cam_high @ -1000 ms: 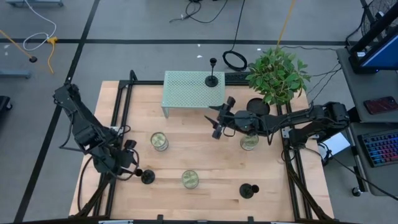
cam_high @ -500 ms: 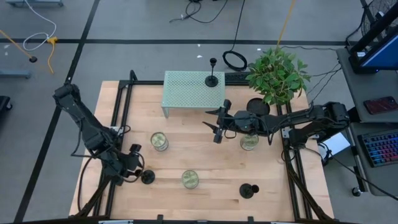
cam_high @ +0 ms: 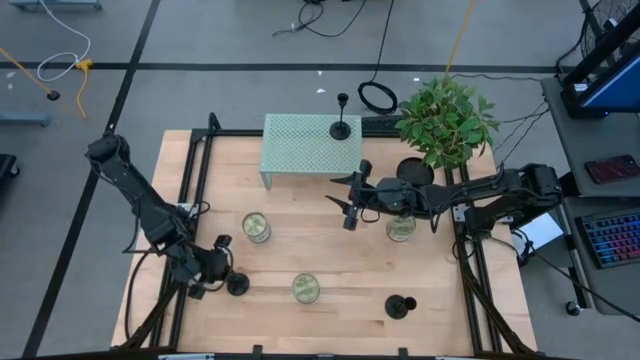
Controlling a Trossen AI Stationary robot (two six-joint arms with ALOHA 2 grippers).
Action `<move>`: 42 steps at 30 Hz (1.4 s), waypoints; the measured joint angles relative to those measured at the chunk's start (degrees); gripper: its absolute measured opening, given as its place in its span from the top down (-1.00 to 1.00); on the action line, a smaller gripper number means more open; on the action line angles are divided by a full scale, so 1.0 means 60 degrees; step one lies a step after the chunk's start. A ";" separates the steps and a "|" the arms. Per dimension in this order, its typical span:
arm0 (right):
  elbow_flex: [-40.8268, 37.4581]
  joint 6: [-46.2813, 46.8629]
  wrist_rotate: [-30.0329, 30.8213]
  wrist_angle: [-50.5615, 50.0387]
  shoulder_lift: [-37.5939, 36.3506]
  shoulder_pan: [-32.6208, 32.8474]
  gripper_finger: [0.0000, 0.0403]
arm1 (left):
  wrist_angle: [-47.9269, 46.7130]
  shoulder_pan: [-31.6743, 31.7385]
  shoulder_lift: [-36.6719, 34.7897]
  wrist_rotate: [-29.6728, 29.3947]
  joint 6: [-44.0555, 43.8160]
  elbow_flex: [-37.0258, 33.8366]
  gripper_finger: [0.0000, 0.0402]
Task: Pick & Place candle stick holders
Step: Put the left candle holder on the shelf
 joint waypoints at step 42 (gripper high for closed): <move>-0.0004 0.4816 -0.0244 -0.4811 -0.0002 0.0383 0.03 | 0.5887 0.5093 0.0000 -0.2105 0.3171 0.0007 0.54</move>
